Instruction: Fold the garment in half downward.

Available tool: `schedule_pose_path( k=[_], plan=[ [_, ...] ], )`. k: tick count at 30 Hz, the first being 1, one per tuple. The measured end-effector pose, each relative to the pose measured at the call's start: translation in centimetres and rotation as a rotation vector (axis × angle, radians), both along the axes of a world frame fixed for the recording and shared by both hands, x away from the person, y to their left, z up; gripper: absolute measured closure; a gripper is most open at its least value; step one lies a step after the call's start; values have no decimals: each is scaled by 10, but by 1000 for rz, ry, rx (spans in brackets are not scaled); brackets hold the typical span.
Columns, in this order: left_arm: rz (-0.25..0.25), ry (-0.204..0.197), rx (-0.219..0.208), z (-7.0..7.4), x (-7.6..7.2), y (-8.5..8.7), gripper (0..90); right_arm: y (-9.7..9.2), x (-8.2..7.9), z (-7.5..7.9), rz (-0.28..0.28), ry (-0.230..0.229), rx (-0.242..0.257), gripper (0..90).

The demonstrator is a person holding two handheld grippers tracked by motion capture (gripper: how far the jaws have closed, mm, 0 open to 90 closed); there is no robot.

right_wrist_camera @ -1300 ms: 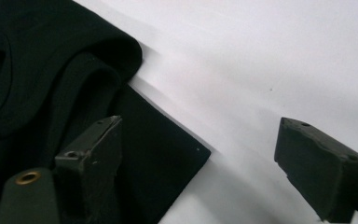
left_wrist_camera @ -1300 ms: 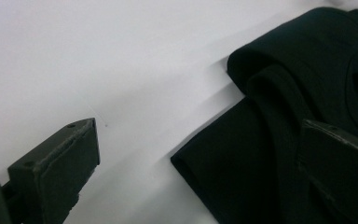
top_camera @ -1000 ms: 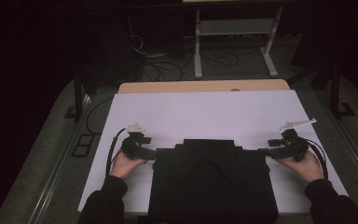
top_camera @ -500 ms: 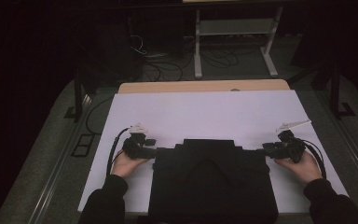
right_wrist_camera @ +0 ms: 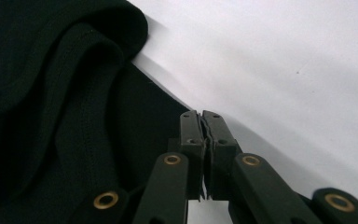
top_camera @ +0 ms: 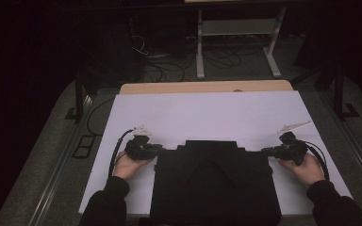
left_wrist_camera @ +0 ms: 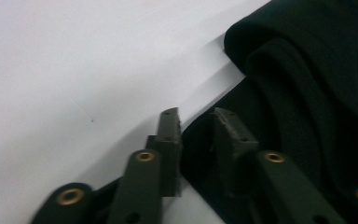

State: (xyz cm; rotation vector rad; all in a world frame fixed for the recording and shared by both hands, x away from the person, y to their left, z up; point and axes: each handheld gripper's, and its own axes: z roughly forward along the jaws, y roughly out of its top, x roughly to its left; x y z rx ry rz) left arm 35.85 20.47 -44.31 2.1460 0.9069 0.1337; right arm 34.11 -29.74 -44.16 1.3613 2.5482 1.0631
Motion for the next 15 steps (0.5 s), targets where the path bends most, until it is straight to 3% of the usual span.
schedule_pose_path(
  k=[4, 10, 15],
  plan=[
    [-4, -10, 31, 2, -1, -2, 861, 1, -1, 1, 2, -6, -11, 871],
    [4, -6, 50, 4, -2, -4, 877, 0, -1, 3, -7, -8, -6, 876],
    [-3, -12, 92, 7, -2, -4, 882, 3, -1, 3, -10, -15, -24, 878]
  ],
)
